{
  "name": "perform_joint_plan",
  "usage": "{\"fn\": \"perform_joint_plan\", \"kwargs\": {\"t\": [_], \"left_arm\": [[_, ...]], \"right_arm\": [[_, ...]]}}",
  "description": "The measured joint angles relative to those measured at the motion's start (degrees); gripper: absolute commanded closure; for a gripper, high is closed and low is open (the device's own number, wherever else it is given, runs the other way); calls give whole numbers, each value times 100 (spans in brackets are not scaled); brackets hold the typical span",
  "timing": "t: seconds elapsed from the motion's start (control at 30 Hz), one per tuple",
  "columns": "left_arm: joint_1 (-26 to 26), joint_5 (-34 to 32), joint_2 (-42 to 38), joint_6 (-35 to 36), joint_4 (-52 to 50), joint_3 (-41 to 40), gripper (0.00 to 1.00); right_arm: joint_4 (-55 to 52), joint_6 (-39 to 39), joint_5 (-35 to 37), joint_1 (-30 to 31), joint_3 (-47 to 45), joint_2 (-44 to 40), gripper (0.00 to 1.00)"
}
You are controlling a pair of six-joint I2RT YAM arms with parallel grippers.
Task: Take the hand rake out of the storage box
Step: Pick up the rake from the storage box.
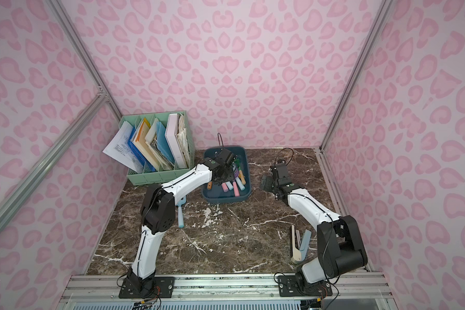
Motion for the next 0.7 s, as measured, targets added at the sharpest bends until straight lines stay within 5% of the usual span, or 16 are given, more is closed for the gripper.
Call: {"fn": "perform_joint_plan", "kwargs": {"t": [0.1, 0.23, 0.7], "left_arm": [[35, -15, 173, -24, -57, 140, 38], [103, 92, 455, -20, -81, 361, 53], [258, 481, 1012, 170, -61, 866, 70]], "right_arm": [[0, -2, 0, -15, -7, 4, 2], [-28, -2, -15, -37, 37, 31, 2], [-37, -2, -20, -63, 22, -26, 2]]}}
